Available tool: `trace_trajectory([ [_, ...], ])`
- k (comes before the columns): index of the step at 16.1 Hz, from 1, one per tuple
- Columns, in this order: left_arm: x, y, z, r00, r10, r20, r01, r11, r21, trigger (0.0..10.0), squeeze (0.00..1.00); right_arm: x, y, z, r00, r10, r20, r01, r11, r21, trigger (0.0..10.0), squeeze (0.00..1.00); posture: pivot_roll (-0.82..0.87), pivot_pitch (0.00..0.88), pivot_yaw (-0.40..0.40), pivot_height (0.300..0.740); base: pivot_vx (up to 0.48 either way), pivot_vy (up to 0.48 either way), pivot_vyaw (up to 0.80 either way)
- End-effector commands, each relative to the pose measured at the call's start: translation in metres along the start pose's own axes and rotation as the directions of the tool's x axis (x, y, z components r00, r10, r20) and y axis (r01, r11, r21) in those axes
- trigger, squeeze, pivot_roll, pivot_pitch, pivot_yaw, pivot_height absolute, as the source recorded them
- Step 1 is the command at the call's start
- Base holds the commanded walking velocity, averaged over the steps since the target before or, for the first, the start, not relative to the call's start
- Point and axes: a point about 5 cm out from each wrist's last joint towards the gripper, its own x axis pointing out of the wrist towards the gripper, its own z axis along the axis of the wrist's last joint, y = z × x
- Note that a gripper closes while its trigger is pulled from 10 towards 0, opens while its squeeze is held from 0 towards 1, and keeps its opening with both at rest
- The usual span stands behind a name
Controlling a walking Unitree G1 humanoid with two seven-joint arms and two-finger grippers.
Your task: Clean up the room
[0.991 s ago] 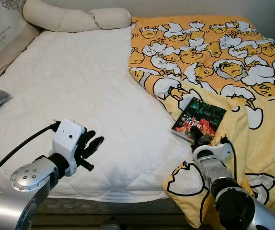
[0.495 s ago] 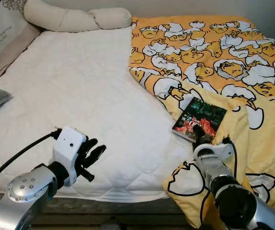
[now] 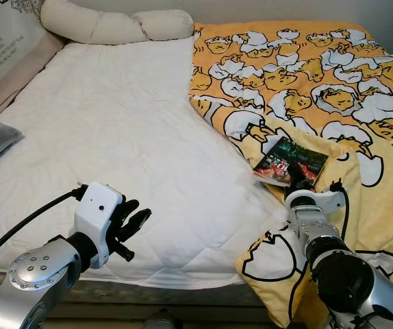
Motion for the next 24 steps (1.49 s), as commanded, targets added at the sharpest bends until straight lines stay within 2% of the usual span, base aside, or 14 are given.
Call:
trace_trajectory([
  [1, -0.003, -0.001, 0.005, 1.0, 0.006, 0.016, -0.006, 1.0, 0.018, 10.0, 0.0, 0.002, 0.007, 0.003, 0.999, 0.026, 0.019, -0.026, 1.0, 0.01, 0.0, 0.0, 0.35, 0.0, 0.059, 0.74, 0.0, 0.0, 0.0],
  [19, 0.001, -0.003, 0.007, 1.0, -0.021, 0.02, 0.02, 1.0, 0.02, 10.0, 0.0, 0.001, 0.004, 0.002, 0.999, 0.034, 0.019, -0.034, 0.999, 0.013, 0.0, 0.0, 0.35, 0.0, 0.053, 0.74, 0.0, 0.0, 0.0],
  [24, 0.014, -0.002, 0.009, 0.998, -0.017, 0.056, 0.015, 1.0, 0.02, 10.0, 0.0, -0.003, -0.003, -0.006, 0.998, 0.049, -0.04, -0.051, 0.998, -0.038, 0.0, 0.0, 0.31, 0.0, 0.025, 0.74, 0.0, 0.0, 0.0],
])
